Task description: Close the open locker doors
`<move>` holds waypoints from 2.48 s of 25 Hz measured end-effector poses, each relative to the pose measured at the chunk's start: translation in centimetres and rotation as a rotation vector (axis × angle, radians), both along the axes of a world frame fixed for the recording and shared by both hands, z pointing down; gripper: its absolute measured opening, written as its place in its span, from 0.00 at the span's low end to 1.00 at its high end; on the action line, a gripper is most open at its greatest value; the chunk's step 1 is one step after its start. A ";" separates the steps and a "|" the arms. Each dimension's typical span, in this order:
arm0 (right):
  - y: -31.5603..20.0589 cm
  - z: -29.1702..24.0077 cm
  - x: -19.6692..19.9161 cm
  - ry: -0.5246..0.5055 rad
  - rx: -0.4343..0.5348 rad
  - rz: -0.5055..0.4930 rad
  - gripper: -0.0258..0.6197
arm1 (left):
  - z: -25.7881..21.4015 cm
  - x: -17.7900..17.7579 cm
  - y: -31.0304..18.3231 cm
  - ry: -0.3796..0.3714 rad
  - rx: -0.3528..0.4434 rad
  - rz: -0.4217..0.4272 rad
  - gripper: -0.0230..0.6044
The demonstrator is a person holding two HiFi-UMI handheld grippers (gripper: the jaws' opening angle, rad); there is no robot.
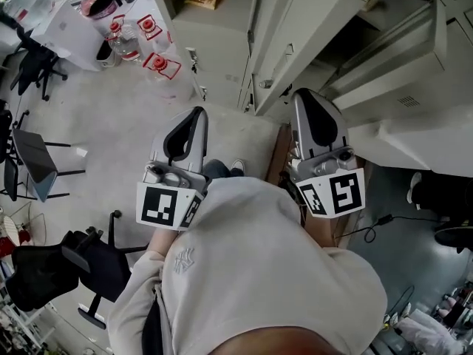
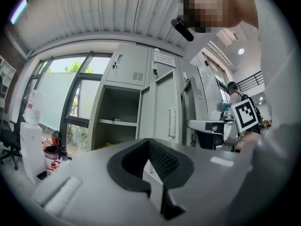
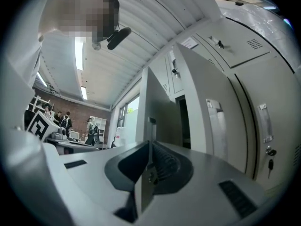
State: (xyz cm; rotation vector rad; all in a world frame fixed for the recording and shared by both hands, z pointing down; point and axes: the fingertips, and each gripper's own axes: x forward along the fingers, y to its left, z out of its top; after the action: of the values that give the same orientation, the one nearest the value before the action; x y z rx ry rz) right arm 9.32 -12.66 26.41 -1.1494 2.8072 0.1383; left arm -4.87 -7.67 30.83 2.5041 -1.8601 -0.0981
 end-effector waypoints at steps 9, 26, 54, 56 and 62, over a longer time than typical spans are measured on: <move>-0.2 0.3 -1.8 -0.027 -0.064 -0.101 0.07 | -0.2 0.8 -2.0 0.005 0.008 0.009 0.04; -1.1 -0.4 -11.9 -0.104 -0.140 -0.462 0.18 | -0.8 -6.6 -3.5 -0.020 0.006 -0.035 0.04; -11.0 -0.2 -29.3 0.094 -0.051 -0.260 0.13 | -2.5 -21.8 -7.6 -0.048 0.043 -0.054 0.04; -12.2 -0.1 -29.9 0.101 -0.052 -0.234 0.13 | -2.5 -22.2 -7.8 -0.047 0.045 -0.052 0.04; -15.8 0.1 -31.4 0.107 -0.059 -0.164 0.13 | -2.3 -23.4 -8.2 -0.037 0.044 -0.062 0.04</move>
State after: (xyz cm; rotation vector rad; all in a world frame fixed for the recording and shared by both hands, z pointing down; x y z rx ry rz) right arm -22.11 -28.43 26.52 -0.9442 3.0035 0.1066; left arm -28.25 -15.92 28.50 2.4934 -1.9720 -0.0947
